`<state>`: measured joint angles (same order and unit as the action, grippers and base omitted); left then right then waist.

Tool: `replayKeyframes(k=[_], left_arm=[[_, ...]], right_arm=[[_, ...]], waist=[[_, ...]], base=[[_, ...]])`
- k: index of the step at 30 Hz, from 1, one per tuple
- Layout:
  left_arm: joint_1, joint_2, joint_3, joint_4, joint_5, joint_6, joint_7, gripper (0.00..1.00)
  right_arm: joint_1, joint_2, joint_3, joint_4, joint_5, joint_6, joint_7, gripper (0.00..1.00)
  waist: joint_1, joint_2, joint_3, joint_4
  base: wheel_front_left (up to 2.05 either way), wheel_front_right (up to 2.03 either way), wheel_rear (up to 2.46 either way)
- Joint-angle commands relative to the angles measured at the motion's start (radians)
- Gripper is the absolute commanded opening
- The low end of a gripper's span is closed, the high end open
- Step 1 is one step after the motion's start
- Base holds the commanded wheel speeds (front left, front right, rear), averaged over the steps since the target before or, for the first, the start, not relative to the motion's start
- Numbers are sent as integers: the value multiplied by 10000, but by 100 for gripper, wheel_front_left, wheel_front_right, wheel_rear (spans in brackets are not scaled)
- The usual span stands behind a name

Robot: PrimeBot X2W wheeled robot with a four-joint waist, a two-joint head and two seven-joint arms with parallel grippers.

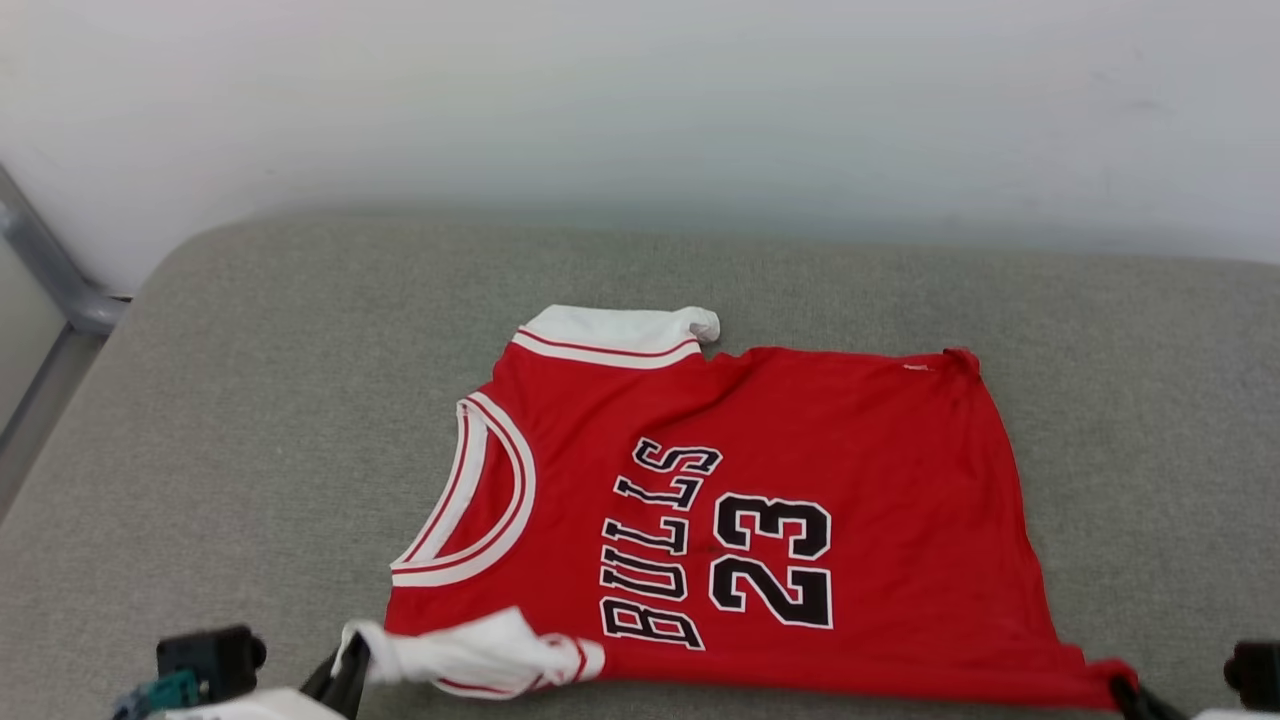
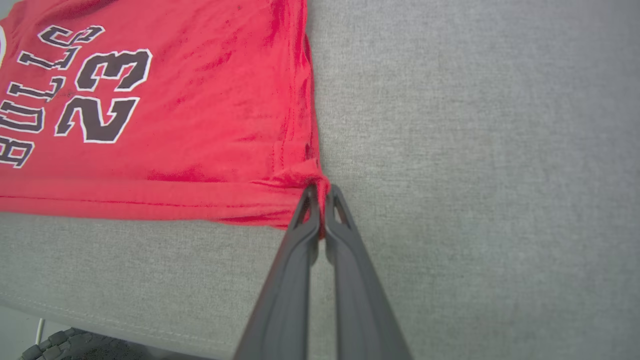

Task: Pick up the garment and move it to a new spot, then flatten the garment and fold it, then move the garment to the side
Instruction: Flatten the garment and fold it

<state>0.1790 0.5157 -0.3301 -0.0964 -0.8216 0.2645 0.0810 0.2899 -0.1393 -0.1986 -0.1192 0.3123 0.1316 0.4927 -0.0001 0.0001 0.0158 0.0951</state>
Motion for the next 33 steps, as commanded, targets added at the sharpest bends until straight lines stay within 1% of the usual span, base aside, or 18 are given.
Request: replayKeyframes(k=[1, 6, 14, 18, 23, 24, 25, 26, 27, 28, 29, 30, 31, 33], left_arm=[[-448, 39, -15, -22, 124, -87, -26, 0], [-1718, -232, -132, 345, 301, -461, -269, 0], [-3814, -787, -246, 1815, 513, -1224, -924, 0], [-4478, -1024, -289, 2742, 409, -1533, -1047, 0], [-4838, -1240, -452, 3867, 181, -1875, -866, 0], [-4889, -1282, -519, 4067, 155, -1964, -805, 0], [-4956, -1324, -560, 4246, 131, -2045, -763, 0], [-4985, -1367, -616, 4418, 63, -2128, -702, 0], [-4995, -1403, -639, 4582, 40, -2176, -688, 13], [-5029, -1428, -646, 4725, 26, -2180, -714, 48], [-5065, -1456, -630, 4836, 25, -2194, -781, 88], [-5065, -1456, -630, 4836, 25, -2194, -781, 88], [-5091, -1478, -614, 4960, 25, -2195, -841, 100], [-5131, -1473, -512, 5110, 42, -2100, -1017, 100]], right_arm=[[-435, -66, 28, -195, -124, -18, 27, 0], [-1371, -209, 387, -187, -343, -16, 208, 0], [-2886, -393, 943, 518, -400, -15, -23, 0], [-3429, -496, 1190, 1046, -328, -13, -312, 0], [-3834, -606, 1584, 1818, -291, -13, -683, 0], [-3858, -634, 1684, 1977, -280, -13, -737, 5], [-3893, -669, 1766, 2126, -299, -13, -820, 18], [-3910, -700, 1821, 2240, -317, -13, -926, 36], [-3911, -719, 1877, 2354, -320, -13, -1014, 72], [-3923, -748, 1963, 2426, -301, -13, -1162, 100], [-3919, -696, 2033, 2481, -155, -13, -1291, 100], [-3919, -696, 2033, 2481, -155, -13, -1291, 100], [-3898, -707, 2117, 2490, -127, -13, -1455, 100], [-3922, -670, 2025, 2346, -29, -16, -2069, 100]], waist=[[1, -1, 249, -99], [1, -1, 978, -197], [1, -1, 2201, -229], [1, -1, 2620, -295], [1, -1, 2854, -373], [1, -1, 2862, -374], [1, -1, 2864, -374], [1, -1, 2858, -372], [1, -1, 2833, -366], [1, -1, 2790, -358], [1, -1, 2741, -352], [1, -1, 2741, -352], [1, -1, 2677, -348], [1, -1, 2546, -365]], base=[[0, 0, 0], [0, 0, 0], [0, 0, 0], [0, 0, 0], [0, 0, 0], [0, 0, 0], [0, 0, 0], [0, 0, 0], [0, 0, 0], [0, 0, 0], [0, 0, 0], [0, 0, 0], [0, 0, 0], [0, 0, 0]])
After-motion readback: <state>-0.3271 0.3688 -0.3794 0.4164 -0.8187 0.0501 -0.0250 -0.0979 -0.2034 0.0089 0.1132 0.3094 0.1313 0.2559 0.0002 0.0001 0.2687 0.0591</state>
